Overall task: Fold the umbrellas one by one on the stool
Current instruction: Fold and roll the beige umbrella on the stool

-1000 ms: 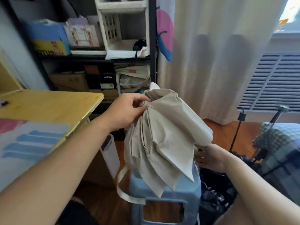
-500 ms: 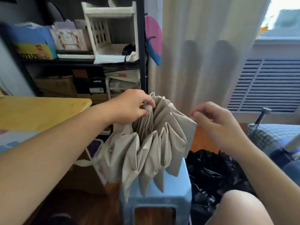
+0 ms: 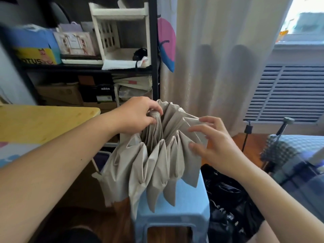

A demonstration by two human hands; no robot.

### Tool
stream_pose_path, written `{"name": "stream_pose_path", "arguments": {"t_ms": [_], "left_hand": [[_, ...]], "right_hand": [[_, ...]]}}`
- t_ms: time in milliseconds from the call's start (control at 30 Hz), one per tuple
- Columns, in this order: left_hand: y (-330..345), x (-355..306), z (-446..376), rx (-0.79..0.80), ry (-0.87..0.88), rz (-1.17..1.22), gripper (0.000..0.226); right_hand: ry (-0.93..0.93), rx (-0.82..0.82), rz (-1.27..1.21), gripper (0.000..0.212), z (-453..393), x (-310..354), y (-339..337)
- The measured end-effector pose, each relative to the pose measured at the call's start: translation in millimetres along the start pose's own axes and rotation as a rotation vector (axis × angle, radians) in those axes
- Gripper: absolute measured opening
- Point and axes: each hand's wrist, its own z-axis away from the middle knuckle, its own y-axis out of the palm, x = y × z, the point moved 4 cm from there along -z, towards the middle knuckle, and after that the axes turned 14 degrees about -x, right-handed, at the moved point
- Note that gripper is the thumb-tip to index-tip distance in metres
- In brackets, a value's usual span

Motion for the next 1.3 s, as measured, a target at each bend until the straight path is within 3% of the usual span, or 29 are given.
{"name": "stream_pose_path", "arguments": {"t_ms": [133,300,467,600,667,767,900,1000,1100,1300], "left_hand": [[-3.3,6.0,0.3,-0.018,-0.041,-0.004,0.026],[-9.3,13.7,-1.0,-0.016,-0.104,-0.013,0.027],[-8.8,8.2,-3.6,0.047,-0.095,-0.021,0.026],[-8.1,6.6,-4.2,0.071,-0.069,-0.049,0.029],[-8.4,9.5,-4.6,0.062,-0.073,-0.046,0.027],[-10.8,10.4,-5.0,0.064,-0.09,-0.029,0.024],[-27.9,-1.1,-18.9,0.052,-0.093,0.035,0.019],[-29.9,-10.3,-30.3,0.061,-0.07,0.034,0.018],[-9.0,-11.9,-26.2,0.136,-0.057,0.008,0.021],[3.5,6.3,-23.2,0.11,-0.075,0.059,0.022]], "right_hand": [[-0.107,0.023,0.158,0.009,8.9,4.0,10.3],[-0.215,-0.229,0.343,0.011,14.2,9.6,-16.1],[-0.262,-0.243,0.462,0.017,-3.5,22.3,-28.3],[-0.46,-0.257,0.35,0.018,-5.6,29.1,-23.1],[-0.376,-0.326,0.229,0.028,-3.1,16.0,-17.9],[-0.035,-0.385,-0.024,0.034,2.4,-5.6,-17.0],[0.132,-0.345,-0.216,0.044,0.1,-6.9,-18.0],[0.172,-0.292,-0.289,0.03,-10.4,-3.3,-20.5],[0.141,-0.397,-0.268,0.016,-13.3,-5.7,-27.9],[0.219,-0.373,-0.241,0.013,-5.1,-22.8,-28.5]]}}
